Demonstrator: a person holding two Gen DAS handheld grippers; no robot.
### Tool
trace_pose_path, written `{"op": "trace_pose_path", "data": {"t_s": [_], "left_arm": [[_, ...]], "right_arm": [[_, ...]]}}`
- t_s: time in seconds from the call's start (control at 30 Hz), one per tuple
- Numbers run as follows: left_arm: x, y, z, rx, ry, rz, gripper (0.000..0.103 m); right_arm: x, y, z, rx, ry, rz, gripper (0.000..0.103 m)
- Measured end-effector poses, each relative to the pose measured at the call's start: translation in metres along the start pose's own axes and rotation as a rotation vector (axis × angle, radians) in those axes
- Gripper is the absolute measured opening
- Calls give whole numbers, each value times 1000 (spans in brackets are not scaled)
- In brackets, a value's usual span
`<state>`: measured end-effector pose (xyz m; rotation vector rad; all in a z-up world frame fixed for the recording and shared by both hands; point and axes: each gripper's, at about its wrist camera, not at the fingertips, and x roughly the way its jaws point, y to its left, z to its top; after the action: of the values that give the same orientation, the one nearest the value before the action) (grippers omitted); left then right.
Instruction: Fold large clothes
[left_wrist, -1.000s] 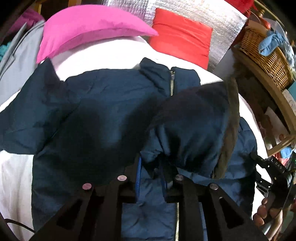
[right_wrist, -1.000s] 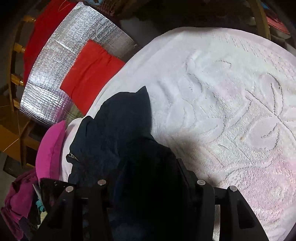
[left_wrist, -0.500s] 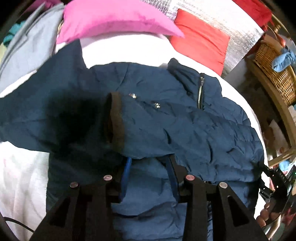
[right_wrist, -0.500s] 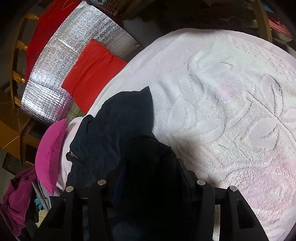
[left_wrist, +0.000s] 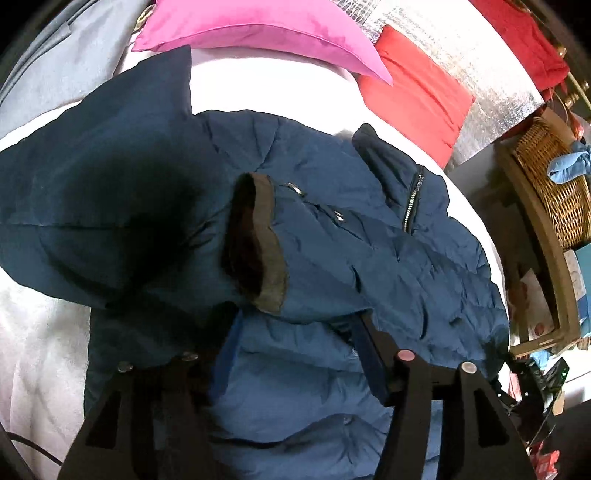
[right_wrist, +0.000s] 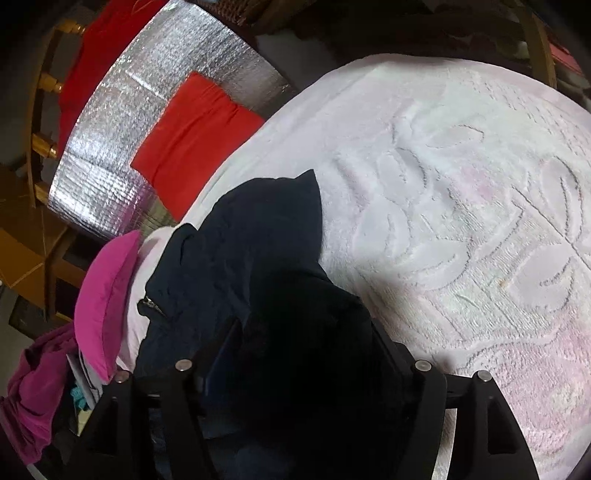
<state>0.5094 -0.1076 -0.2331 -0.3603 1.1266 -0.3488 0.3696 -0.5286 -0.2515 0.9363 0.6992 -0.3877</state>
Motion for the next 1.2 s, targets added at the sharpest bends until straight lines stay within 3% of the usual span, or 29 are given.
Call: {"op": "trace_pose_path", "data": {"t_s": [0.03, 0.1, 0.23, 0.3, 0.33, 0.53, 0.57, 0.63, 0.67, 0.7, 0.73, 0.8, 0.93, 1.03, 1.1, 1.17, 1.2], "left_arm": [[0, -1, 1, -7, 8, -10, 53], [-7, -3, 0, -10, 6, -22, 51], [-18, -3, 0, -26, 18, -35, 57], [-20, 2, -1, -52, 23, -44, 75], [-20, 4, -1, -62, 20, -35, 77], [0, 11, -1, -84, 48, -10, 76], [0, 11, -1, -79, 31, 1, 76], [-1, 9, -1, -76, 1, 9, 64], [-1, 10, -1, -79, -4, 10, 45], [-1, 10, -1, -83, -6, 10, 36], [-2, 10, -1, -83, -18, 13, 35], [-6, 9, -2, -73, -50, 14, 21], [-18, -2, -1, -42, -101, -30, 16], [-28, -15, -1, 20, -136, -43, 15], [-21, -17, -1, 54, -125, 27, 15], [3, -9, -2, 56, -29, 127, 16], [11, -5, -3, 43, 9, 134, 16]], "right_arm": [[1, 1, 0, -7, 3, -14, 53], [2, 1, 1, -9, -3, -17, 47], [-5, 8, 1, -53, -50, -36, 36], [-7, 14, 1, -81, -71, -50, 36], [-7, 16, 0, -90, -72, -58, 36], [0, 6, 2, -44, -20, -57, 41], [-1, 5, 2, -36, -15, -50, 48], [0, 4, 1, -31, -6, -35, 52], [0, 4, 1, -37, -5, -37, 52], [0, 5, 0, -45, -8, -38, 52], [0, 7, -1, -58, -13, -33, 52], [-1, 12, -3, -91, -29, -41, 45], [-10, 16, -3, -108, -68, -30, 31], [-21, 16, 1, -103, -117, -10, 30], [-15, 15, 1, -108, -101, -30, 30], [-2, 11, 0, -105, -50, -67, 30], [3, 7, 1, -91, -23, -61, 30]]}}
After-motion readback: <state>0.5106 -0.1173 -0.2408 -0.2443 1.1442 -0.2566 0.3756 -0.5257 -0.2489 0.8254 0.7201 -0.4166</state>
